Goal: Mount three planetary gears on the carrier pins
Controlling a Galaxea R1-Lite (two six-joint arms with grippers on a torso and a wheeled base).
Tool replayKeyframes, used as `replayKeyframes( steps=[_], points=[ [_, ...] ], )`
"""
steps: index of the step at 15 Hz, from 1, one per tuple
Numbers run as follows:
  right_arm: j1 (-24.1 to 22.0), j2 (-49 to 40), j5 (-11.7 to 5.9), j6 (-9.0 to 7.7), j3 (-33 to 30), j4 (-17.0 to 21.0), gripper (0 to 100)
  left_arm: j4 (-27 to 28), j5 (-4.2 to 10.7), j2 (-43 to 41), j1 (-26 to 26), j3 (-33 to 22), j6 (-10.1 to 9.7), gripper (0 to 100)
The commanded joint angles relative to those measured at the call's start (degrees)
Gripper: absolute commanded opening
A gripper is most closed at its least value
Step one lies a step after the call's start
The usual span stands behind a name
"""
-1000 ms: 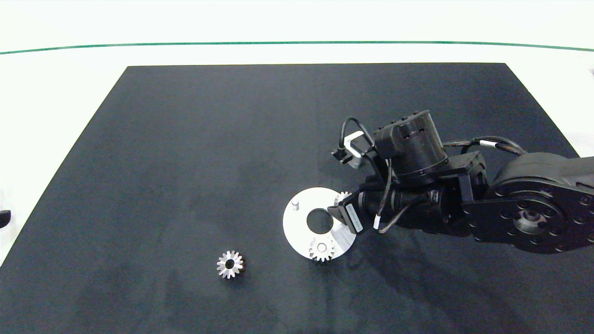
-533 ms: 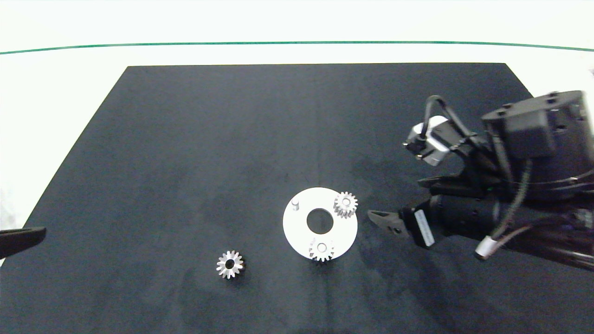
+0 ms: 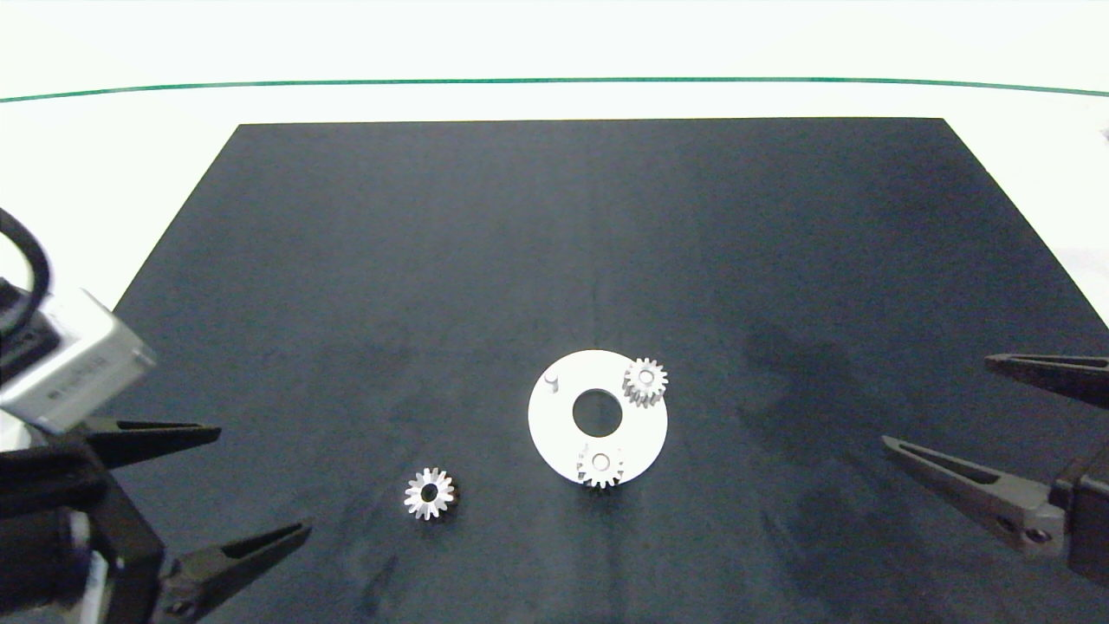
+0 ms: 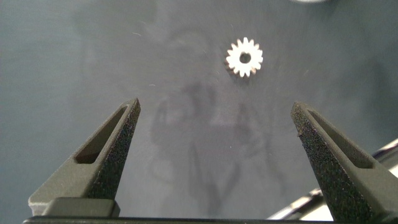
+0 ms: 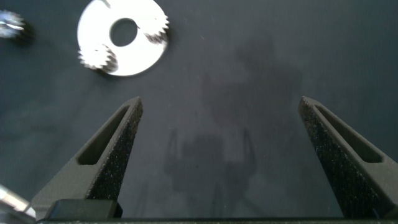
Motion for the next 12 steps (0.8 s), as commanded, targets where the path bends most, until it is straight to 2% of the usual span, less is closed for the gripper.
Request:
replayKeyframes(
  steps=[1, 2, 4, 6, 9, 12],
  points=[
    [1.52, -4.79, -0.14, -1.28, 0.14, 0.16, 100, -10.17, 3.42, 11.61, -6.91, 7.52, 0.8, 100],
    [1.52, -5.32, -0.14, -1.64, -0.04, 0.16, 100, -15.27, 4.47, 14.95, -7.53, 8.57, 0.89, 100],
    [1.52, -5.58, -0.14, -1.64, -0.04, 0.16, 100, -22.74, 8.25, 20.22, -9.46, 10.33, 0.71, 100],
    [1.52, -5.49, -0.14, -1.64, -0.04, 0.07, 100, -26.7, 8.6, 23.04, -10.6, 11.04, 1.07, 100],
    [1.61, -5.49, -0.14, -1.64, -0.04, 0.16, 100, -27.05, 8.6, 24.71, -10.25, 11.47, 0.45, 100],
    [1.69, -5.14, -0.14, -1.64, 0.23, 0.16, 100, -31.27, 8.43, 25.41, -9.99, 12.88, 0.27, 100]
  ],
)
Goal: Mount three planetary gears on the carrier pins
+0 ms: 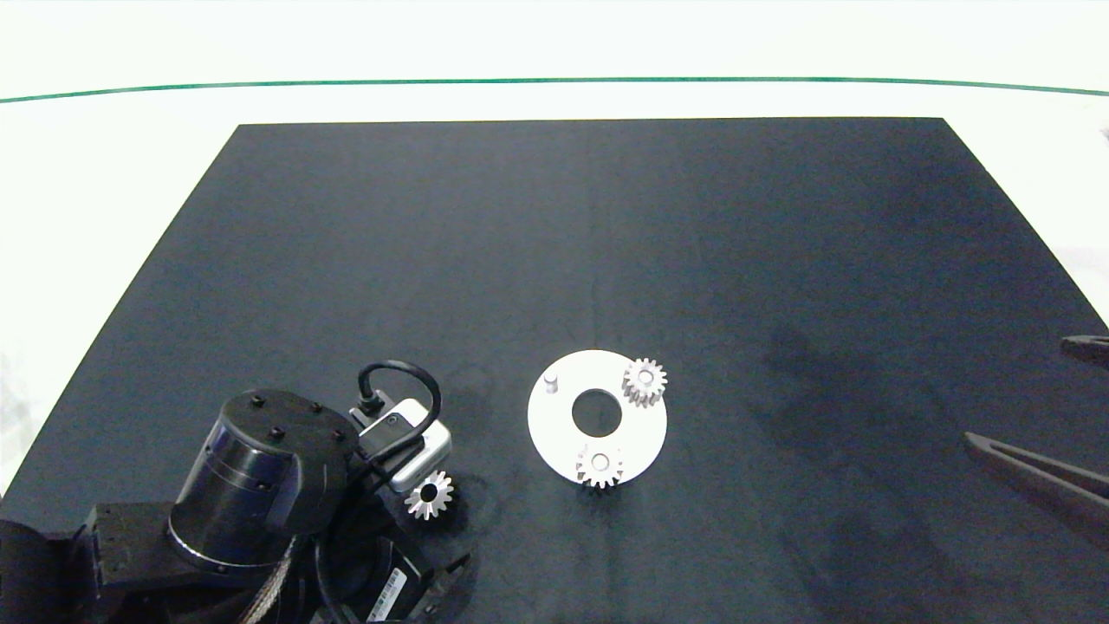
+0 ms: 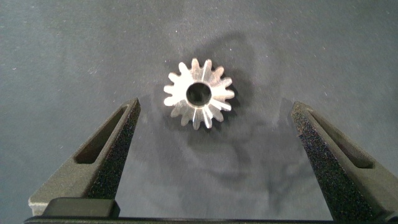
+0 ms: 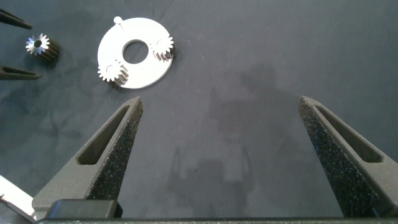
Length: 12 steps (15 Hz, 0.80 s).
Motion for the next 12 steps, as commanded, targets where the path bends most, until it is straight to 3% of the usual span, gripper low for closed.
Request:
replayKeyframes(
  steps=[1, 12],
  points=[
    [0.07, 0.61, -0.12, -0.05, 0.15, 0.03, 100, -3.24, -0.01, 1.73, 0.15, 0.83, 0.07, 100],
    [0.07, 0.53, -0.03, -0.05, 0.15, -0.15, 100, -6.93, 0.08, 3.23, 1.65, 1.01, 0.07, 80]
  ],
)
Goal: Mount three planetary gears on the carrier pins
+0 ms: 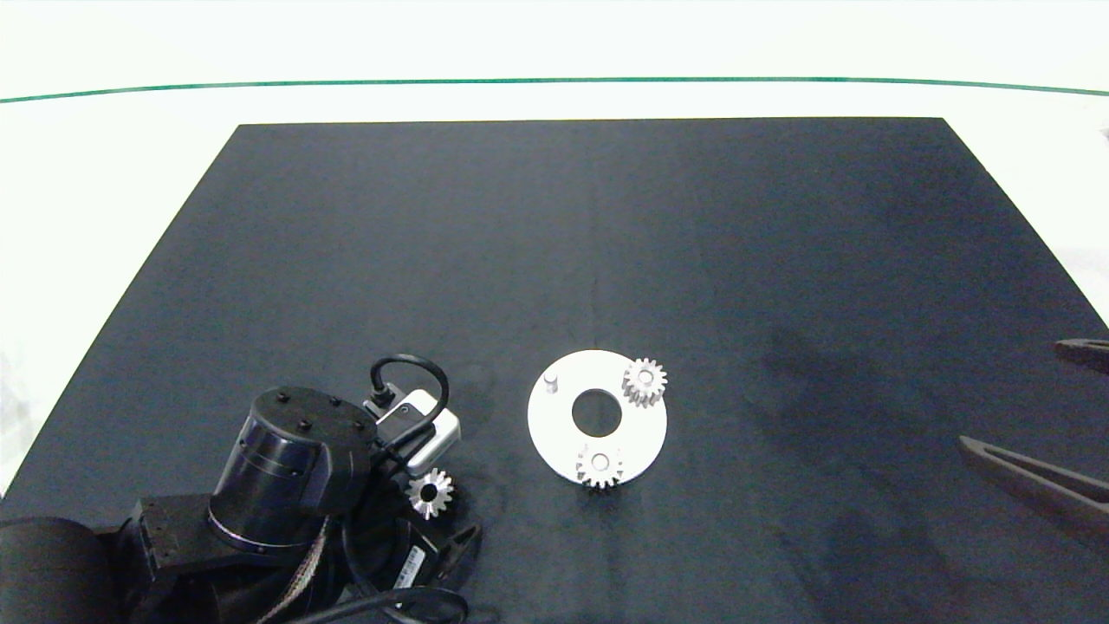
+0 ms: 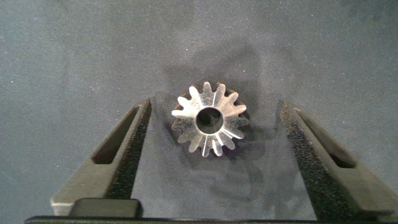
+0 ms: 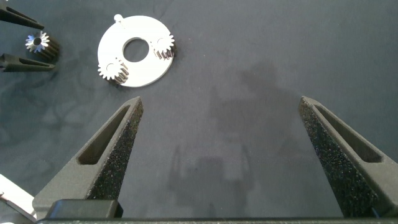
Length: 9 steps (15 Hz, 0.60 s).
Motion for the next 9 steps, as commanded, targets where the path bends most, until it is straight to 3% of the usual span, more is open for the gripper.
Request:
replayKeyframes(
  steps=[1, 6, 9],
  points=[
    [0.04, 0.37, -0.17, -0.05, 0.01, 0.0, 100, -0.13, 0.23, -0.29, -0.11, -0.31, 0.1, 77],
    [0.04, 0.28, -0.17, -0.05, 0.01, 0.0, 100, -0.13, 0.23, 0.07, -0.02, -0.31, -1.57, 68],
    [0.04, 0.19, -0.17, -0.05, 0.01, -0.09, 100, -0.13, 0.23, -0.2, 0.07, -0.49, -1.39, 62]
  ],
)
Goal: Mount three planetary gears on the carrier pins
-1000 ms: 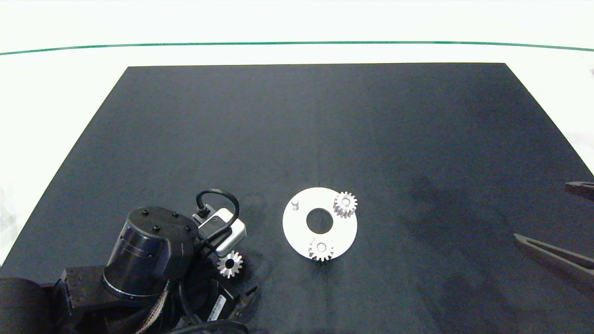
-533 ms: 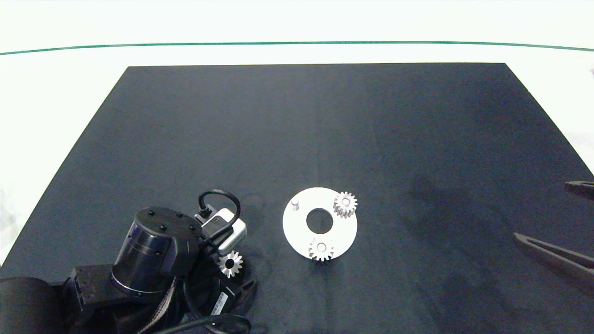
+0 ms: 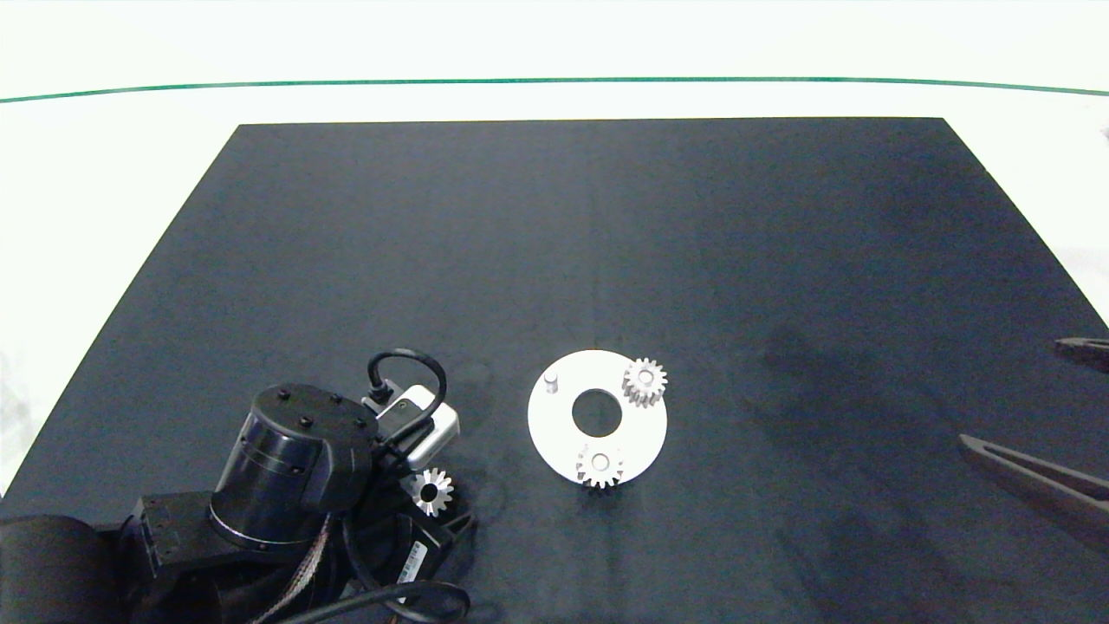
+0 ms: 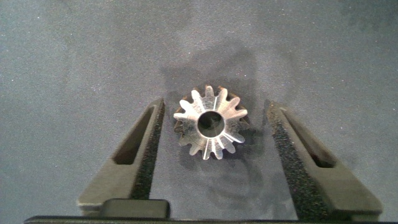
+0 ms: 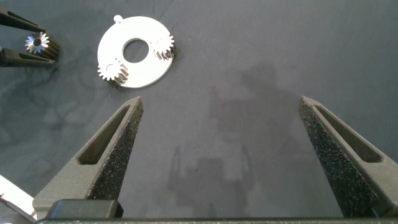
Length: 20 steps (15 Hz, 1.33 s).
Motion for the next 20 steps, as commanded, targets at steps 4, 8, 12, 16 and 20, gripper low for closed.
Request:
replayKeyframes(
  steps=[4, 8, 12, 16, 20],
  points=[
    [0.01, -0.03, -0.12, -0.14, 0.01, 0.02, 100, -0.03, 0.03, -0.38, 0.13, 0.49, -0.14, 53],
    [0.01, -0.03, -0.12, -0.05, 0.01, 0.02, 100, -0.03, 0.03, -0.29, 0.13, 0.49, -0.23, 45],
    [-0.08, -0.03, -0.12, -0.05, 0.09, 0.11, 100, -0.03, -0.24, -0.47, -0.31, 0.05, -1.55, 38],
    [-0.08, -0.21, -0.03, -0.05, 0.09, 0.2, 100, 0.24, -0.15, -0.73, 0.13, -3.55, -2.25, 29],
    [-0.16, -1.44, -0.12, -0.05, -0.08, 0.2, 100, 4.9, -0.06, -0.38, 0.92, -13.4, 1.62, 21]
  ],
)
